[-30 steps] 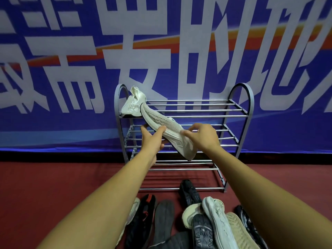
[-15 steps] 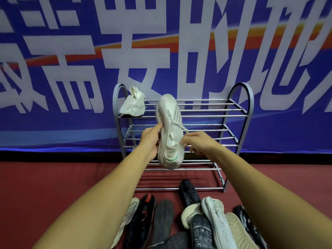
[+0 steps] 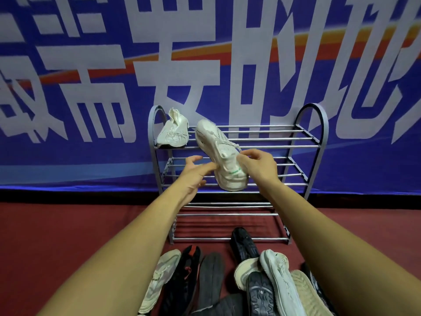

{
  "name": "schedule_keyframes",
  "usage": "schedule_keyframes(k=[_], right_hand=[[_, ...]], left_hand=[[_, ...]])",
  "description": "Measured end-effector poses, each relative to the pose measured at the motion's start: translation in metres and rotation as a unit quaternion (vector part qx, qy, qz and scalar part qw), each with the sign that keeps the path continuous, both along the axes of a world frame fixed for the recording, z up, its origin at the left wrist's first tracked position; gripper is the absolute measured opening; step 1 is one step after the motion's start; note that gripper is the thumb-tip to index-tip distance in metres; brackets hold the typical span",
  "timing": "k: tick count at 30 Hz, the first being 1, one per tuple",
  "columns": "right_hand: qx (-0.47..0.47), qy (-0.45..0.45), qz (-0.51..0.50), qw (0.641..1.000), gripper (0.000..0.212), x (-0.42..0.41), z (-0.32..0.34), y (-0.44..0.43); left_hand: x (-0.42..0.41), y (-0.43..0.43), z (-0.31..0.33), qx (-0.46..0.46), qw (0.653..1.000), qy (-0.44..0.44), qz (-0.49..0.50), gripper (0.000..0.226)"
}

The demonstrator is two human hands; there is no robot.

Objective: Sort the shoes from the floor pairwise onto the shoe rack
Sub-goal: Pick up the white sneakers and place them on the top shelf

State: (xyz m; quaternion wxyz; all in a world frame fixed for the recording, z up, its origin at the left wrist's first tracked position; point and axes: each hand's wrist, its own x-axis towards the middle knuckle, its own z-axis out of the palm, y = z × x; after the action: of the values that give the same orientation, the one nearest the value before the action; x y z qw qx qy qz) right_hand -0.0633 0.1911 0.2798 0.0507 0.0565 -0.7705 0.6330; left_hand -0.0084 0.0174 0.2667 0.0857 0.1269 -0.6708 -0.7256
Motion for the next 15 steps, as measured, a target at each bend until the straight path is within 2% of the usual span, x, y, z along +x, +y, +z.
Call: schedule_keyframes(k=[3, 7, 11, 15], right_hand=[[-0.047, -0.001, 0.049, 0.998, 0.015, 0.004, 0.004, -0.002], [-0.142, -0.048, 0.145, 0.978, 0.026, 0.011, 0.008, -0.003], [-0.117, -0.059, 0.230, 0.964, 0.048, 0.015, 0.004, -0.005], [-0.084, -0.031, 0.216, 0.972, 0.051, 0.012, 0.003, -0.014]], left_hand=[[-0.001, -0.006, -0.001, -0.011, 1.000, 0.008, 0.000, 0.032], [0.001, -0.006, 0.003, -0.006, 1.000, 0.025, 0.016, 0.037], [0.005, -0.006, 0.009, -0.027, 0.999, 0.027, -0.001, 0.054], [0.002, -0.011, 0.007, -0.042, 0.999, 0.028, 0.000, 0.061]])
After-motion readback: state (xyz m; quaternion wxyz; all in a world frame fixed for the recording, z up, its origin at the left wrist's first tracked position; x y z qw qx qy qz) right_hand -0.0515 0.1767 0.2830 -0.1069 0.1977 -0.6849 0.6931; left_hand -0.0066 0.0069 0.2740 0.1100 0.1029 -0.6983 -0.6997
